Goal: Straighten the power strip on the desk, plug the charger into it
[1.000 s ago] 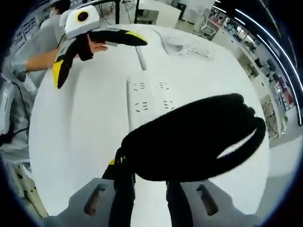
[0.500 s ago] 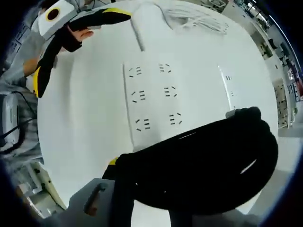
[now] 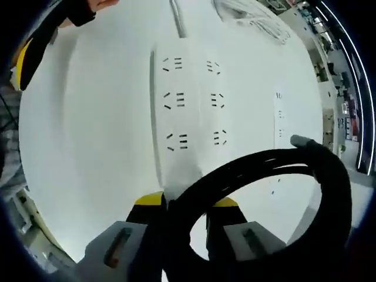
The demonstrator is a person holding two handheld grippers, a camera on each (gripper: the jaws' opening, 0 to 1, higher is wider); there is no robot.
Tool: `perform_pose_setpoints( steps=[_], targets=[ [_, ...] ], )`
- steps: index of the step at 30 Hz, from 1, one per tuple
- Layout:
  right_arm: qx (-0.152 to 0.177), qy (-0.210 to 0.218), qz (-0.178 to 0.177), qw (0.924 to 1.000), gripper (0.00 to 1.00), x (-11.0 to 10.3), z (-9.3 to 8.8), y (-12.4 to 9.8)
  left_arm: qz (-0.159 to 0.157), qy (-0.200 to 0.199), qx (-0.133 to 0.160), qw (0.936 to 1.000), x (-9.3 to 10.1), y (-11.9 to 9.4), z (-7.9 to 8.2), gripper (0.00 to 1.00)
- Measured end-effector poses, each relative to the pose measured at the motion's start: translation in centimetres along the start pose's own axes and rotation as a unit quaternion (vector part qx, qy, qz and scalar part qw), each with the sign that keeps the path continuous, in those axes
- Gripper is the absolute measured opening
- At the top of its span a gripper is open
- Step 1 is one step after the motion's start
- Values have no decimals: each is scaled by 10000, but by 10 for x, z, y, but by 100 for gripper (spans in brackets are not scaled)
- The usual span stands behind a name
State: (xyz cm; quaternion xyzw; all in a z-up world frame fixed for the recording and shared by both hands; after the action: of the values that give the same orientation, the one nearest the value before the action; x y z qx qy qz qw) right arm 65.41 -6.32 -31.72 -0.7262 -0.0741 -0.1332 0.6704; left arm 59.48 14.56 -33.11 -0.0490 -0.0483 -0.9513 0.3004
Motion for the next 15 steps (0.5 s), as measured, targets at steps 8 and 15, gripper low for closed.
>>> perform_pose_setpoints(
  steps=[8, 15],
  targets=[
    [725, 138, -80, 9972, 24, -1, -8, -1, 116, -68, 7, 9999, -7, -1, -1, 99],
    [1073, -24, -128, 9941, 24, -2, -12, -1, 240, -102, 76, 9996, -13, -2, -1, 98]
  ],
)
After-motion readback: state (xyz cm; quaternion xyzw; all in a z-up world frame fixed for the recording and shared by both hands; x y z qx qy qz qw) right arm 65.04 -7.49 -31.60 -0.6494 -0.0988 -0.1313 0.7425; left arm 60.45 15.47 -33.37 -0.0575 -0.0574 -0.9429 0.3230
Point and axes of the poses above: the point that each gripper's makers call its tool centre point, and the gripper's own axes: y roughly forward along the fingers, x roughly to its right, z roughly out of its top, the point moved 8 cm from there along -y, roughly backward along the fingers, and after that the axes turned 1 degree about -z, right-handed, at the moved point
